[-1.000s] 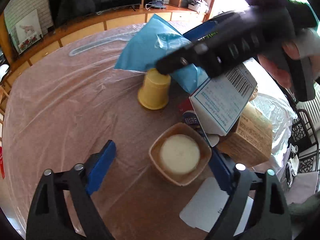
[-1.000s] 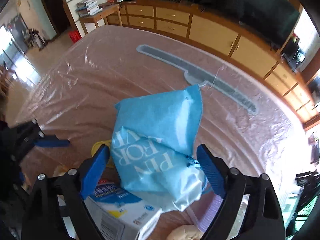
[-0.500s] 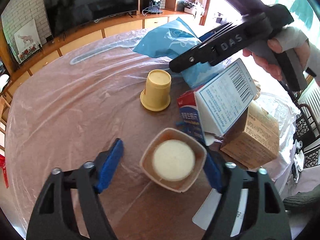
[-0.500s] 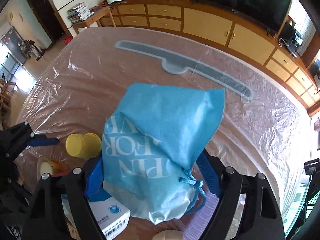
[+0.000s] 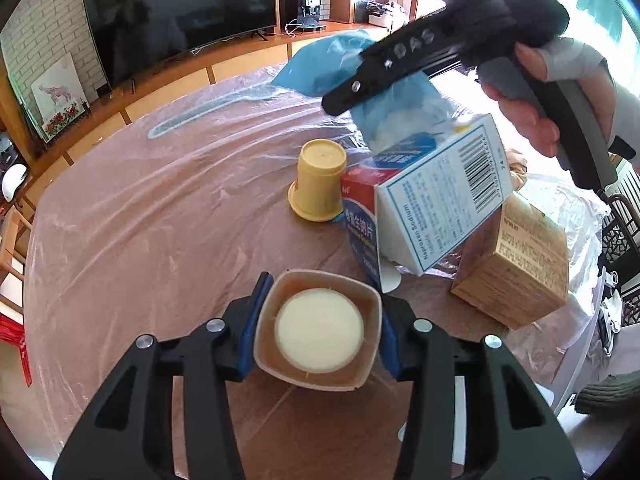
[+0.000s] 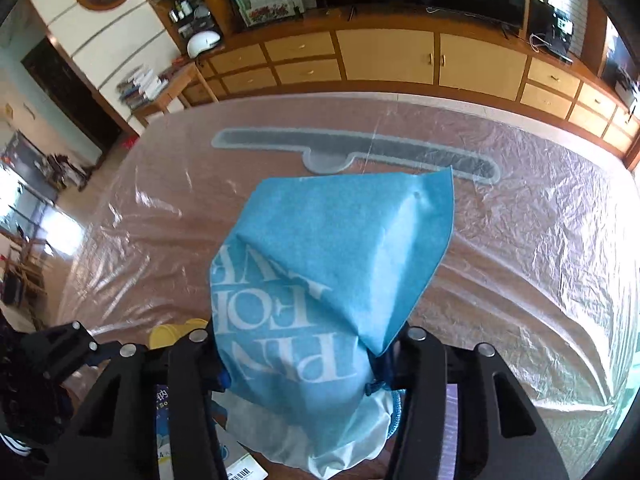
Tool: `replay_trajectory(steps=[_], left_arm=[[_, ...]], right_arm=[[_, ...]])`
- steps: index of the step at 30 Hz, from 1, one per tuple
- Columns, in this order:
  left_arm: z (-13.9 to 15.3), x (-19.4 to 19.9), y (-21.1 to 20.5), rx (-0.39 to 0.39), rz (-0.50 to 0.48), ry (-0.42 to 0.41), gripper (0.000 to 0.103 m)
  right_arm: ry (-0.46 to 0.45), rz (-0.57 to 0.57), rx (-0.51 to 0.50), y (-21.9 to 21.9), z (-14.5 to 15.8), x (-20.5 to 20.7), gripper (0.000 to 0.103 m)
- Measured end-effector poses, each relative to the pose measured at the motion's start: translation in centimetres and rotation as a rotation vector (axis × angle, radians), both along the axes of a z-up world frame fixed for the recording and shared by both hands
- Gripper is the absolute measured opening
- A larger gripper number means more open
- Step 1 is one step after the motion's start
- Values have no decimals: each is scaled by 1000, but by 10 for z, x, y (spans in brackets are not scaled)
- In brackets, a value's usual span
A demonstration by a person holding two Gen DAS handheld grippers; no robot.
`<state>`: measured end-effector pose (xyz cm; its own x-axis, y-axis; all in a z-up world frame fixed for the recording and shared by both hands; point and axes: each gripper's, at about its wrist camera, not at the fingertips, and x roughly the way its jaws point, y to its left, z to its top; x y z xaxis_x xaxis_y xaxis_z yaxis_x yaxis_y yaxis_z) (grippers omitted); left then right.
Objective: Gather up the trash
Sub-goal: 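Grasp the blue bag with the right tool while the left tool grasps the small tub, then carry the blue bag and small tub over the black trash bin with both tools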
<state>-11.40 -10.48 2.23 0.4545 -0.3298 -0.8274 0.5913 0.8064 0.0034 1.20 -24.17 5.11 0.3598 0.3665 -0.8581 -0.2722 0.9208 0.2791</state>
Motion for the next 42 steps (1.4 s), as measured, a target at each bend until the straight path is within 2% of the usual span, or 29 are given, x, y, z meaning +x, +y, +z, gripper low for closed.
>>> replay_trajectory(steps=[5, 15, 21, 29, 37, 42], left_arm=[[3, 6, 11, 0, 55, -9, 48], [12, 6, 33, -80, 140, 15, 48], [19, 5, 43, -107, 154, 13, 48], [29, -17, 40, -118, 142, 1, 48], [42, -44, 38, -145, 115, -11, 48], [49, -64, 36, -146, 92, -22, 48]], right_arm=[[-22, -66, 93, -19, 12, -7, 49], [-104, -172, 188, -53, 41, -32, 49], [-138, -140, 243, -57, 58, -64, 49], [-151, -84, 289, -52, 70, -120, 49], [-146, -48, 300, -49, 75, -174, 49], [-140, -24, 269, -42, 71, -205, 49]])
